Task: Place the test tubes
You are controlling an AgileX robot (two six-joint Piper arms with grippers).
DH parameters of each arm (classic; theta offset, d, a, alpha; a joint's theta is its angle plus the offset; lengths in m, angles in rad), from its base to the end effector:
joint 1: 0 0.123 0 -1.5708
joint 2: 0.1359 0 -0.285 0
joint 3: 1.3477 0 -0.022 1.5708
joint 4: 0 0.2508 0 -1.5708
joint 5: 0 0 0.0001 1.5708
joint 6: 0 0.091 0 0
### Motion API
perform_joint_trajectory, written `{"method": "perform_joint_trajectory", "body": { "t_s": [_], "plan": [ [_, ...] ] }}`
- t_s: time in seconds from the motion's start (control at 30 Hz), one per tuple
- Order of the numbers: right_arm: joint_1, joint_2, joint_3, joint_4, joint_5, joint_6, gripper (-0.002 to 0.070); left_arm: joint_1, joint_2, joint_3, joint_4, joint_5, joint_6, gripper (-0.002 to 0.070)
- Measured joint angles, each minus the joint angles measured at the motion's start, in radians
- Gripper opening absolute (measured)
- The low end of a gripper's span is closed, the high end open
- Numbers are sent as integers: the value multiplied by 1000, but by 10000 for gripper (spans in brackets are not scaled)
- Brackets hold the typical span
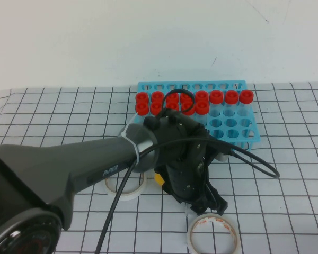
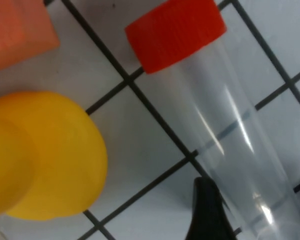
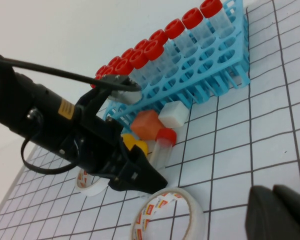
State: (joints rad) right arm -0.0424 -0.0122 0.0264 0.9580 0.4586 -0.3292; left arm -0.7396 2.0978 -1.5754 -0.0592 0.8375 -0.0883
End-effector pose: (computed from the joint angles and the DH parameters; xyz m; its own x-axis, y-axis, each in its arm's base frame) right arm 0.0501 0.0309 0.1812 -0.3411 0.5231 -0.7810 -0.1537 0.7886 0.5953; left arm 0.3214 -0.2987 0.1749 -0.7873 0.5458 -0.2868 0.5872 0.8055 -0.0793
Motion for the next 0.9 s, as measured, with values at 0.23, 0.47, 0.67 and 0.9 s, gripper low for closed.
{"method": "perform_joint_trajectory", "body": {
  "t_s": [0.23, 0.47, 0.67, 0.9],
  "plan": [
    [0, 0, 0, 0, 4, -2, -1, 0, 13, -1, 2, 22, 4, 364],
    [0, 0, 0, 0, 4, -11, -1, 0, 13, -1, 44, 36, 4, 213],
    [0, 0, 0, 0, 5, -19, -1, 0, -11, -1, 103, 48, 35, 213],
    [0, 0, 0, 9, 5, -19, -1, 0, -190, 49, 135, 44, 88, 213]
  ]
}}
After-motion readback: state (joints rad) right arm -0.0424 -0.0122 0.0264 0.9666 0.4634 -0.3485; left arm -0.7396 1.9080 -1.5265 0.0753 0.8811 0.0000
